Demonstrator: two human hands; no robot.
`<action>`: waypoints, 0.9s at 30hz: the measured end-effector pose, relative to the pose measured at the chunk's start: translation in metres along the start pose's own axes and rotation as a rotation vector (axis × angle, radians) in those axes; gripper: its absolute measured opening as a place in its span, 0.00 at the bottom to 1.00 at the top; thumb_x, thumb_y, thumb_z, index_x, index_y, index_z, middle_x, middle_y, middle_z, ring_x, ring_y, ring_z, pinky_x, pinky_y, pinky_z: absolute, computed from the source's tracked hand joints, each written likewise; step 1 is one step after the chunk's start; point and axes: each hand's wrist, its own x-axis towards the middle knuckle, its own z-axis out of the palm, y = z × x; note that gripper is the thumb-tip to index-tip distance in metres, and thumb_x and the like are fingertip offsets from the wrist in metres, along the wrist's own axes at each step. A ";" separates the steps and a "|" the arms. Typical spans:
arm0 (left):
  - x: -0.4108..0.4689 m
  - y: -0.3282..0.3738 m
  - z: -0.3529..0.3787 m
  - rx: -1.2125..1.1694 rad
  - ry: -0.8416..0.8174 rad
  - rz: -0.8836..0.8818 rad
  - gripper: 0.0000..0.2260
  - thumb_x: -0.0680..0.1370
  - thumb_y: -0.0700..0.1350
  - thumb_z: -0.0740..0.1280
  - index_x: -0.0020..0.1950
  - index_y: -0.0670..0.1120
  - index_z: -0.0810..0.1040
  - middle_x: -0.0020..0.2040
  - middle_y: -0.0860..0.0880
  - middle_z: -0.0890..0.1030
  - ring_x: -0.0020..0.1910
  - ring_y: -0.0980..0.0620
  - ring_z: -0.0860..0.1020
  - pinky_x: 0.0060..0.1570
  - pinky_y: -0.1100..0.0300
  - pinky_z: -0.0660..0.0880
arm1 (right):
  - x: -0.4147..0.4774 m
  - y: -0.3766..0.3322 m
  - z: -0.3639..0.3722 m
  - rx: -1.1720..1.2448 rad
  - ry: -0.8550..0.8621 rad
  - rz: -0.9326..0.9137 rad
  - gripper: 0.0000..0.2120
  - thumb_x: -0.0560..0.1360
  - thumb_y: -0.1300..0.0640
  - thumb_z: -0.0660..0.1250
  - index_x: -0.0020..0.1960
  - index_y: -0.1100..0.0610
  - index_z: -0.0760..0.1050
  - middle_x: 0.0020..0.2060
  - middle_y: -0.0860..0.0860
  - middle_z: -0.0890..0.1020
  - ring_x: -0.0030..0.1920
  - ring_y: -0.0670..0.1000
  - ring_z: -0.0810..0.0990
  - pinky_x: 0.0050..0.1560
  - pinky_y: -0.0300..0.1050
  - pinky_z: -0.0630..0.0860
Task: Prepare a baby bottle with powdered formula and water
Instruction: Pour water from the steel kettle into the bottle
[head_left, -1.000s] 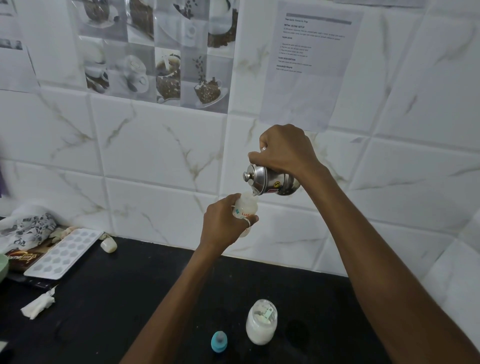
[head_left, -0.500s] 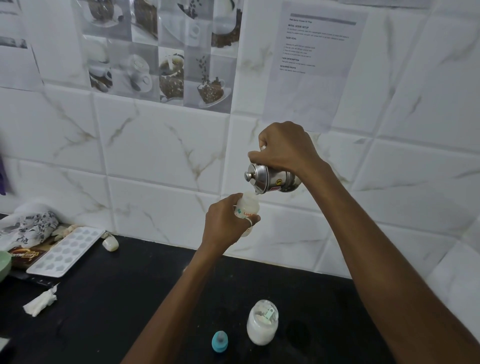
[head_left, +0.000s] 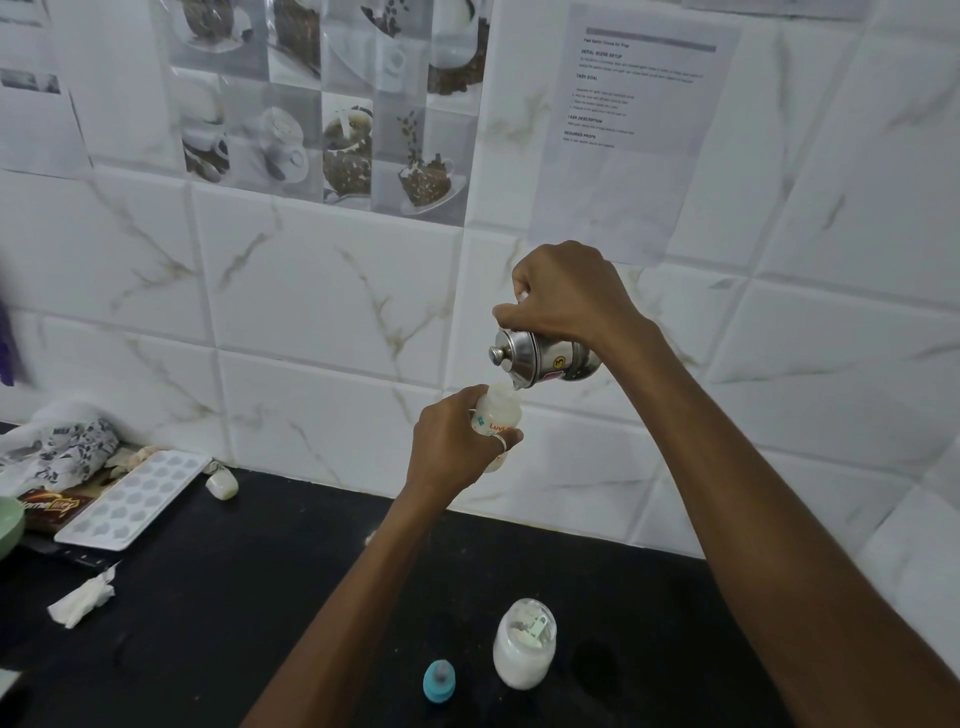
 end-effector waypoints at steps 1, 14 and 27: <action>0.000 0.000 0.000 -0.004 -0.001 -0.002 0.30 0.69 0.56 0.80 0.68 0.49 0.78 0.57 0.51 0.84 0.54 0.49 0.82 0.56 0.55 0.78 | 0.000 -0.001 0.000 -0.002 -0.003 -0.002 0.17 0.67 0.49 0.72 0.27 0.52 0.68 0.25 0.45 0.71 0.33 0.50 0.71 0.37 0.42 0.65; -0.001 0.000 0.000 -0.011 -0.003 0.005 0.31 0.68 0.57 0.80 0.68 0.49 0.78 0.58 0.51 0.84 0.55 0.49 0.82 0.56 0.54 0.79 | 0.002 -0.007 -0.003 -0.030 -0.022 -0.021 0.16 0.66 0.49 0.73 0.28 0.52 0.68 0.26 0.46 0.71 0.36 0.53 0.73 0.32 0.40 0.61; -0.003 0.000 0.002 -0.026 -0.007 0.014 0.30 0.69 0.55 0.80 0.68 0.49 0.78 0.58 0.51 0.84 0.54 0.50 0.82 0.56 0.53 0.79 | 0.004 -0.006 0.001 -0.050 -0.030 -0.026 0.17 0.67 0.49 0.73 0.28 0.53 0.68 0.26 0.46 0.72 0.35 0.53 0.74 0.35 0.42 0.64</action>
